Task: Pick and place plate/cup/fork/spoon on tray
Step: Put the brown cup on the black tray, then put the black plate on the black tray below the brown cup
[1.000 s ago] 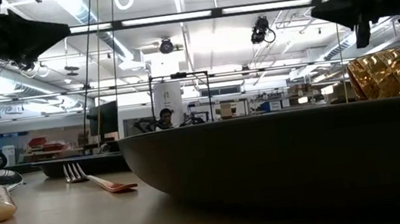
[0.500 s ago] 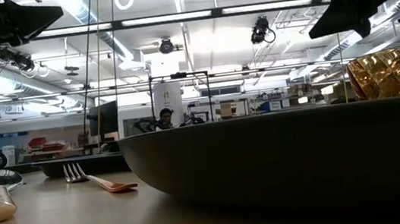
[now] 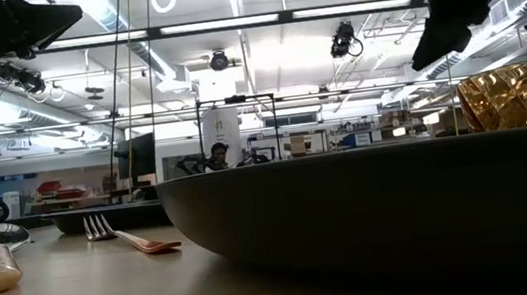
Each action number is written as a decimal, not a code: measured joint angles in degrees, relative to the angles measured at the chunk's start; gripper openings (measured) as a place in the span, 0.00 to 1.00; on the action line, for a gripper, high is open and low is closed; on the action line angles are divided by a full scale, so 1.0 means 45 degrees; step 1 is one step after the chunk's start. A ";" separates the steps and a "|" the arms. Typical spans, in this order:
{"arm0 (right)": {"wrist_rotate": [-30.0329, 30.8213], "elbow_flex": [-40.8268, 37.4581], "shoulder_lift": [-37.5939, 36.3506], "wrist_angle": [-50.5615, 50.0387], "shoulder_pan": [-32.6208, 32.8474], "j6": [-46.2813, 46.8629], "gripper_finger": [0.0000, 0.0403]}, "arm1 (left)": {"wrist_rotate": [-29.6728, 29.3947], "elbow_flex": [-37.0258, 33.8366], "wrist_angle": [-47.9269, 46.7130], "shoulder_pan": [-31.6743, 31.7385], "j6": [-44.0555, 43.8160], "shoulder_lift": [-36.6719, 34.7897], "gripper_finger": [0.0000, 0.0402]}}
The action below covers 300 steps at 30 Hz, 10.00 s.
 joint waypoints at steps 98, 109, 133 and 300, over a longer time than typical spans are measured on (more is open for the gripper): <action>-0.2033 0.7663 0.7527 -0.8531 -0.2627 -0.4236 0.03 | 0.0008 0.0000 -0.0573 0.0012 -0.0373 0.0005 0.27; -0.0818 1.2310 1.1359 -0.8535 -0.5193 -0.7515 0.04 | 0.0005 0.0000 -0.0994 0.0012 -0.0594 0.0005 0.27; -0.1205 1.4713 1.5062 -0.7646 -0.7802 -0.9720 0.12 | 0.0000 0.0002 -0.1688 0.0011 -0.1643 0.0005 0.27; -0.2767 0.2764 0.9656 0.3382 0.3210 1.2292 0.03 | 0.3725 0.0000 -0.5947 0.0000 -0.9604 0.0005 0.27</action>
